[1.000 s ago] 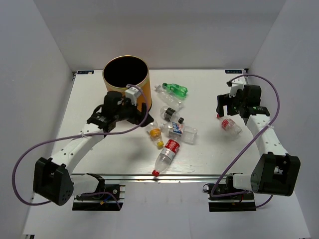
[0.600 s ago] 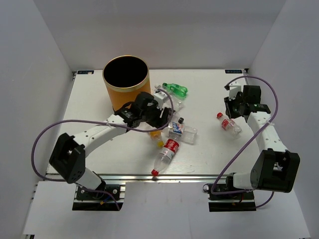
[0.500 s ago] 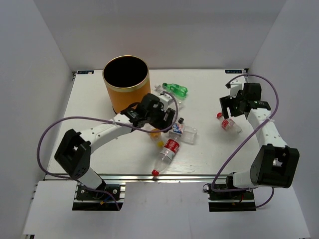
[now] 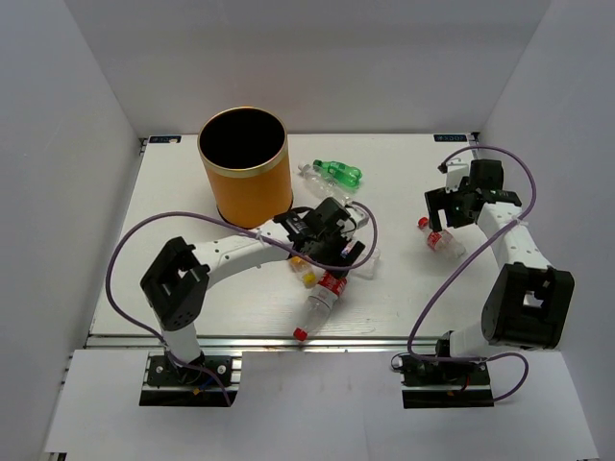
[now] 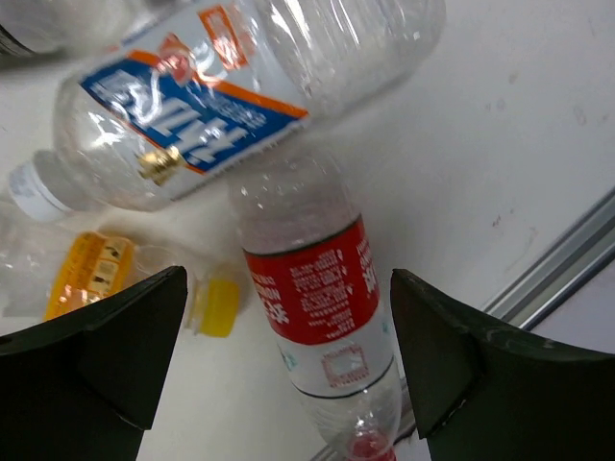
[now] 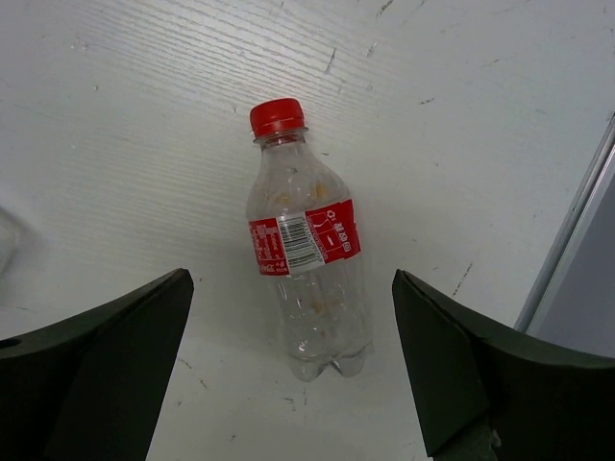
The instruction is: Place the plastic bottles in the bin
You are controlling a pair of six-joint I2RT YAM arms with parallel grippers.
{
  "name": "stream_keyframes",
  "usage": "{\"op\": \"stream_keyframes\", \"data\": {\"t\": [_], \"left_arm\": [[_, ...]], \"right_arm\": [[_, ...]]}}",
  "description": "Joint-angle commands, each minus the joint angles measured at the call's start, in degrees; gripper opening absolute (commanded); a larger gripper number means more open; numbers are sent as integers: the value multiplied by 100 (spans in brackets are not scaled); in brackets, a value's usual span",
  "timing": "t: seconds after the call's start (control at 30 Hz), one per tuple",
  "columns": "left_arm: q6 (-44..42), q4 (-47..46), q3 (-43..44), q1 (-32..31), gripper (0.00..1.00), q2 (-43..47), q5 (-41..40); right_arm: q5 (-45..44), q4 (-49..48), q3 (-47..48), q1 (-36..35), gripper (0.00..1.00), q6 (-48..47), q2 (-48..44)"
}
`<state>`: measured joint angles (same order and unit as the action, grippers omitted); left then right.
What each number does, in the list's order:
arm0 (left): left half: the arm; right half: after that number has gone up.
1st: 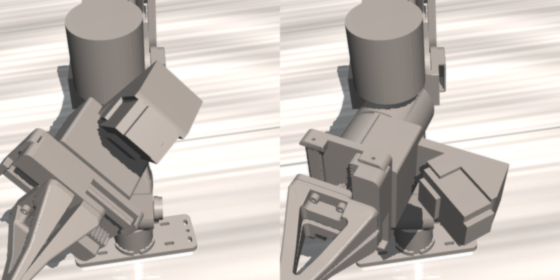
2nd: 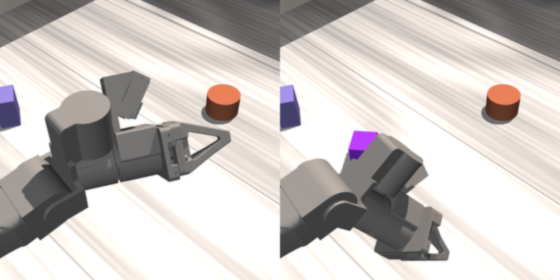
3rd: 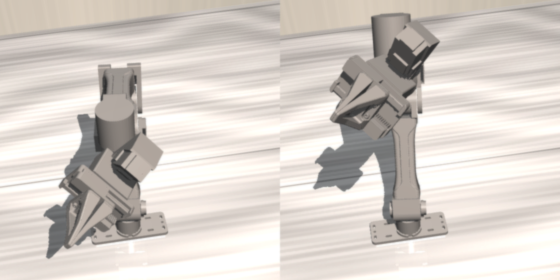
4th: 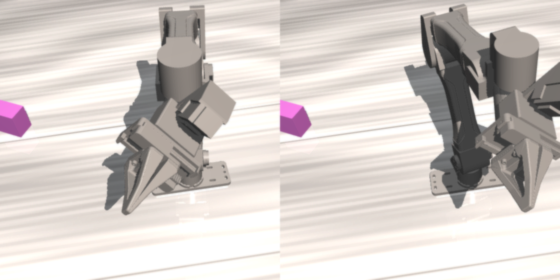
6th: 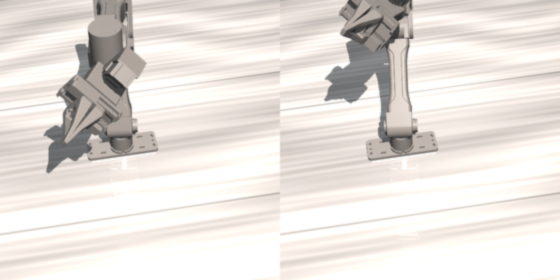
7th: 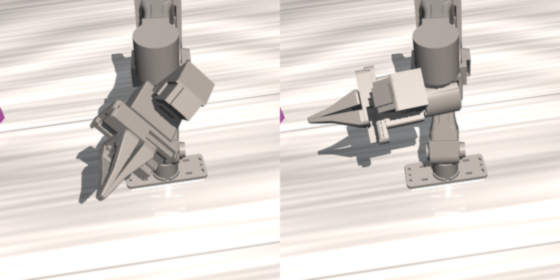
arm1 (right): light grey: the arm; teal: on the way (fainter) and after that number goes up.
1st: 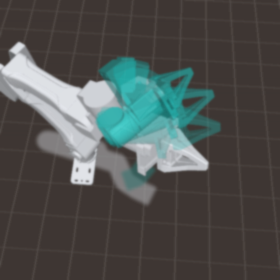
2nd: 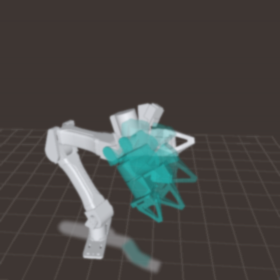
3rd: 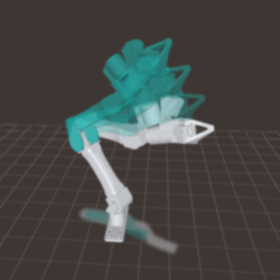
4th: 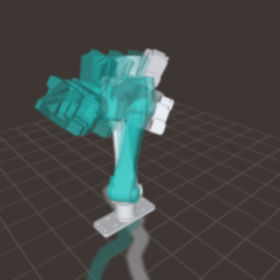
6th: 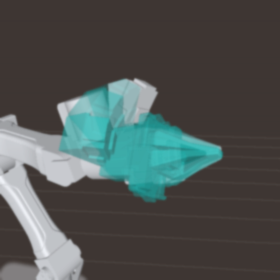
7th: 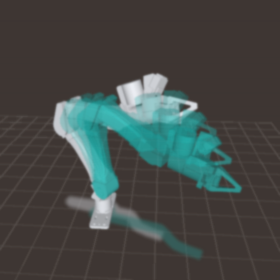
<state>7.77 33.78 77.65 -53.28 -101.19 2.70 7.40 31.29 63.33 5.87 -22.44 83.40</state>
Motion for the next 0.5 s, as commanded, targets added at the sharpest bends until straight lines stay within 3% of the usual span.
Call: {"op": "stream_keyframes", "data": {"t": [0.0, 0.33, 0.43, 0.47], "left_arm": [[189, 567, 172, -200, 96, -6, -41], [444, 490, 163, -438, 96, -805, 73], [445, 489, 225, -491, 87, -982, 73], [445, 489, 225, -491, 76, -982, 73]], "right_arm": [[-81, 35, 276, 46, 90, 108, 107], [-54, 61, 601, 55, 90, 152, 379], [-37, 62, 672, 46, 90, 126, 432], [-2, 62, 689, 46, 90, 125, 432]]}}
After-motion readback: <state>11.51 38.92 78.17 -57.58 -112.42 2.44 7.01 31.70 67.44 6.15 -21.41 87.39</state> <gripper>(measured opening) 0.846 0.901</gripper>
